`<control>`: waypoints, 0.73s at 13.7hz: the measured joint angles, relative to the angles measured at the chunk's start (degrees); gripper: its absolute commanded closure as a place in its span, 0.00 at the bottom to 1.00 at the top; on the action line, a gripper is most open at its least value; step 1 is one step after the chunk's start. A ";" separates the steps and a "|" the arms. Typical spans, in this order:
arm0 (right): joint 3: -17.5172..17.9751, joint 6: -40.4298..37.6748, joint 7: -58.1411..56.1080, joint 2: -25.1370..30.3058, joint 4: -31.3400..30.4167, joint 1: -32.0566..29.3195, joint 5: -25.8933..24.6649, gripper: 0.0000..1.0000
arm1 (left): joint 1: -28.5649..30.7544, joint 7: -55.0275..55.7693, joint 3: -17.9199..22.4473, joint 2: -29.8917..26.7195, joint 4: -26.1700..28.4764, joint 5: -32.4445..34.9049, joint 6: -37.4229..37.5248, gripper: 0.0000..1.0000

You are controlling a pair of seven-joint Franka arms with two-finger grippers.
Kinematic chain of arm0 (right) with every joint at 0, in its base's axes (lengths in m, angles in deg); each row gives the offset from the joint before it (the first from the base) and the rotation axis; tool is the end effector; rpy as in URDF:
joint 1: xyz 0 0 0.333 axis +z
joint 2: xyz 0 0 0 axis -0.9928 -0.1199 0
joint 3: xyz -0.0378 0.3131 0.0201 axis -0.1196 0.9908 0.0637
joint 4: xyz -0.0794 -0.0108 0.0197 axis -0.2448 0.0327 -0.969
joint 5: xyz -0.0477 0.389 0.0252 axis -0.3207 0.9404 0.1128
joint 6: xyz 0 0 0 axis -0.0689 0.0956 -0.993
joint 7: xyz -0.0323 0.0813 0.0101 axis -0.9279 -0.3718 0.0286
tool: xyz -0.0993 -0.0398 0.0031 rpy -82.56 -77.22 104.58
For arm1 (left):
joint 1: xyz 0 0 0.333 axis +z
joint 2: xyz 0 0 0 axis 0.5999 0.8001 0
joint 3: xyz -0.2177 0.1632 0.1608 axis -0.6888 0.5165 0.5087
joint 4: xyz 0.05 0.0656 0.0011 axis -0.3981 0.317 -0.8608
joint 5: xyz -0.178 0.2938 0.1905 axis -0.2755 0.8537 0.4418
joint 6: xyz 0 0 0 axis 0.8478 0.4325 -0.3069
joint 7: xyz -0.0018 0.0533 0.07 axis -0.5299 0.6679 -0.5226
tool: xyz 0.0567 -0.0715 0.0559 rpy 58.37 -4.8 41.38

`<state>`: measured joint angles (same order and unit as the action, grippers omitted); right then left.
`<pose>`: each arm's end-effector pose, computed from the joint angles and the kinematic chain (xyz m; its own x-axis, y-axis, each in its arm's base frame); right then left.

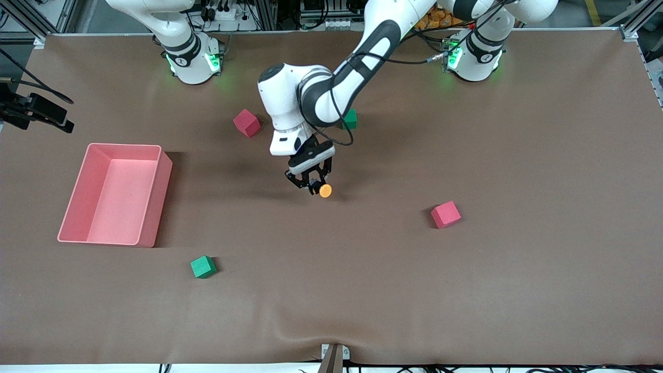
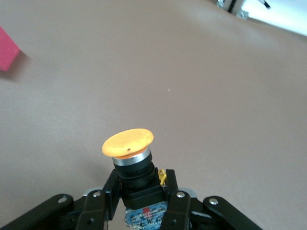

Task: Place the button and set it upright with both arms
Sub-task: 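Lift the button and rotate it cap-up with the left gripper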

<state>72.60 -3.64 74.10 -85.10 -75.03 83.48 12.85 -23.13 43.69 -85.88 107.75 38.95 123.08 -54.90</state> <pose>0.5357 -0.0261 0.6491 0.9929 -0.1098 -0.0448 -0.1113 -0.9932 -0.0344 0.4344 -0.6204 0.2723 0.6894 0.4422 0.5738 0.5174 -0.8549 0.0372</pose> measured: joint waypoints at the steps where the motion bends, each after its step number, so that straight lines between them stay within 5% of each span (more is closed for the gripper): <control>1: 0.01 0.00 0.00 0.00 0.00 0.02 0.01 0.00 | -0.69 0.50 0.01 0.27 0.35 2.19 1.80 0.94; 10: 0.06 0.02 0.06 -0.02 0.00 0.55 0.13 0.00 | -7.24 7.98 0.92 6.21 0.73 15.58 12.72 0.95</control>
<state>72.66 -3.63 74.16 -85.12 -75.03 84.03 12.98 -30.37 51.67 -84.96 113.96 39.68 138.67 -42.17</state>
